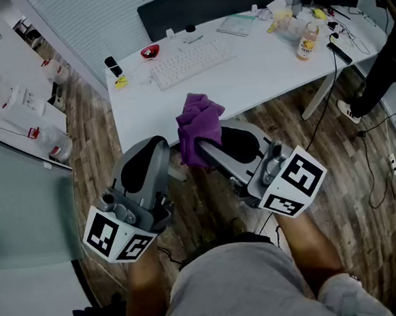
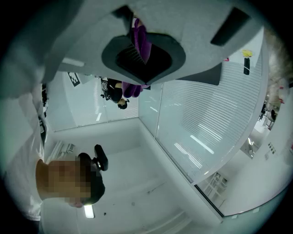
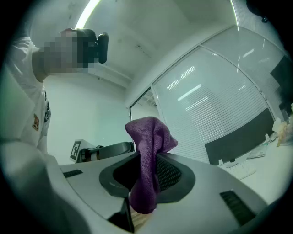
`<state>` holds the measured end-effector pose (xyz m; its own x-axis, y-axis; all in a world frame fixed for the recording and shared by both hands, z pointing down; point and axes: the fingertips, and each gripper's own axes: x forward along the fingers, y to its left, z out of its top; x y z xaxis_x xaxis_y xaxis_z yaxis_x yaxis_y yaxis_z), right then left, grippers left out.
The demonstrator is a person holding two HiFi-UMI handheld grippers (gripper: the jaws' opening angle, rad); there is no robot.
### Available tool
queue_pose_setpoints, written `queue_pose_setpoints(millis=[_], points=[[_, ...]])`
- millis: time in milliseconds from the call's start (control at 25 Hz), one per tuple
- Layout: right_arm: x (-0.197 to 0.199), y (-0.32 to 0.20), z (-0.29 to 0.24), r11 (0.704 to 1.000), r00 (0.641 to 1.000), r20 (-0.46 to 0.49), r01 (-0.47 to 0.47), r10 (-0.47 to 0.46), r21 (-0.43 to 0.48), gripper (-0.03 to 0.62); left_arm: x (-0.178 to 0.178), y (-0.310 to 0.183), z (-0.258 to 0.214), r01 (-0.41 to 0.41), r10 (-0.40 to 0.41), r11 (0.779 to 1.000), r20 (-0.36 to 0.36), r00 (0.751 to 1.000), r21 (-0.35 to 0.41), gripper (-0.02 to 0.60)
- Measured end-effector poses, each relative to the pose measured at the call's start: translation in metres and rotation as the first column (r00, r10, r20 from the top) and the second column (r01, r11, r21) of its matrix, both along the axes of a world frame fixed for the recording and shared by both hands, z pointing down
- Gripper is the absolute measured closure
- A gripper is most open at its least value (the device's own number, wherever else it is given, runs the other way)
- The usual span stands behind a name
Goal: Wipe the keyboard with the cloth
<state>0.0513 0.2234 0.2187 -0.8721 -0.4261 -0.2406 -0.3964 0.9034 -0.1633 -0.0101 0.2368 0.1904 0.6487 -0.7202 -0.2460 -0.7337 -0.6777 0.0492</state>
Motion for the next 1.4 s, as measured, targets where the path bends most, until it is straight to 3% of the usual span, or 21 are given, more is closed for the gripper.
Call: queue_pose_setpoints(millis=[480,840,1400], points=[[0.016,-0.015,0.008,0.999,0.999,0.028,0.019,-0.018,-0.037,0.507,0.001,-0.022,0.01,0.045,-0.046,0.999,-0.016,0.999,-0.015,0.566],[0.044,-0.054,0.006,0.999,0.999,0.034,0.033,-0.032,-0.043,0.507,0.019,-0.056,0.016,0.094,-0.094,0.995,0.0,0.996,-0.025,0.566],[0.013,-0.116,0.014,0.998,0.999,-0.015,0.036,-0.037,-0.054,0.507,-0.019,-0.126,0.025,0.127,-0.128,0.991,-0.01,0.992,-0.039,0.566]])
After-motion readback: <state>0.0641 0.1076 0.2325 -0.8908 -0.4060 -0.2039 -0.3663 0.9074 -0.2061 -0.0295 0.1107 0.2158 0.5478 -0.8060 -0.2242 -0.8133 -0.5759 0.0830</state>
